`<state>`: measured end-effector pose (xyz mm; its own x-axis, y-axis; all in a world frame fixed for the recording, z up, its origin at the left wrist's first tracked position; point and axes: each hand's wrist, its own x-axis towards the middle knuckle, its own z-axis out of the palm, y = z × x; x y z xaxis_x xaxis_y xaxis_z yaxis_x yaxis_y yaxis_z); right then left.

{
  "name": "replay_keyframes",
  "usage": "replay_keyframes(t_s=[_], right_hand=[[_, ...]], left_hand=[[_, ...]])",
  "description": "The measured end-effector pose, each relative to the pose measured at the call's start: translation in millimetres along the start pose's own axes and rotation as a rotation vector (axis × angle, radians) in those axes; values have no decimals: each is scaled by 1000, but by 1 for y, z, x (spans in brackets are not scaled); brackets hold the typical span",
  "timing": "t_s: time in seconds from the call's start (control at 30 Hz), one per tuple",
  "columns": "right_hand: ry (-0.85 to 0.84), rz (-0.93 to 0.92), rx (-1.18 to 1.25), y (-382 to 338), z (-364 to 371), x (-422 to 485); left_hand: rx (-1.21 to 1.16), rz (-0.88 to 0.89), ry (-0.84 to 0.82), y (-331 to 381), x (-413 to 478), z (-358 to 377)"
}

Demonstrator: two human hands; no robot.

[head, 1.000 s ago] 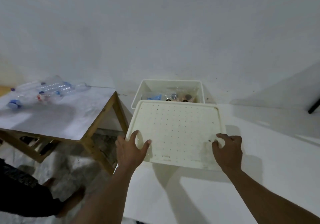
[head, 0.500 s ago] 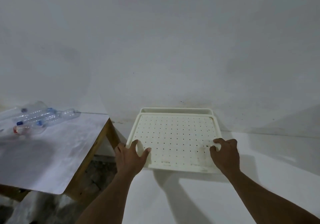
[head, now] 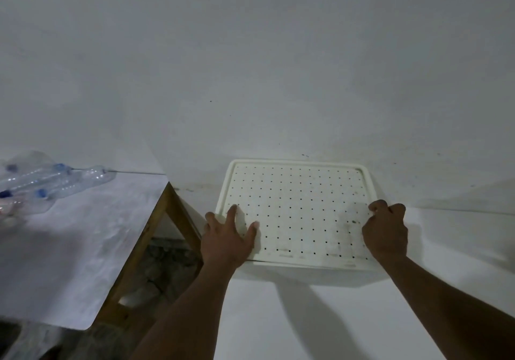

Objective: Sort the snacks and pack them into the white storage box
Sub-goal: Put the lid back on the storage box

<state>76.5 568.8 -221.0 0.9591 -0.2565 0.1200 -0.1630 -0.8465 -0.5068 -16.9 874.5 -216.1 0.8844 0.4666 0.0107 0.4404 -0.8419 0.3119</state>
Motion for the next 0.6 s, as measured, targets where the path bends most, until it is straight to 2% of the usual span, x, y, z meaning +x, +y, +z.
replay_keyframes(t_s=[0.17,0.27,0.4,0.5,0.6], right_hand=[[-74,-40,-20,4,-7,-1],[-102,-123,-99,9,-2,-16],[-213,-119,-204,13,-1,-37],[-185,-208,-309,18,-8,-48],[-274,-306,-358,23,-16,-63]], left_hand=[[54,2,-35,7,-4,3],[102,-16,-49,6,-8,7],[97,-53,-98,-6,-23,7],[125,-42,-104,-8,-39,3],[156,31,-131,11,-60,2]])
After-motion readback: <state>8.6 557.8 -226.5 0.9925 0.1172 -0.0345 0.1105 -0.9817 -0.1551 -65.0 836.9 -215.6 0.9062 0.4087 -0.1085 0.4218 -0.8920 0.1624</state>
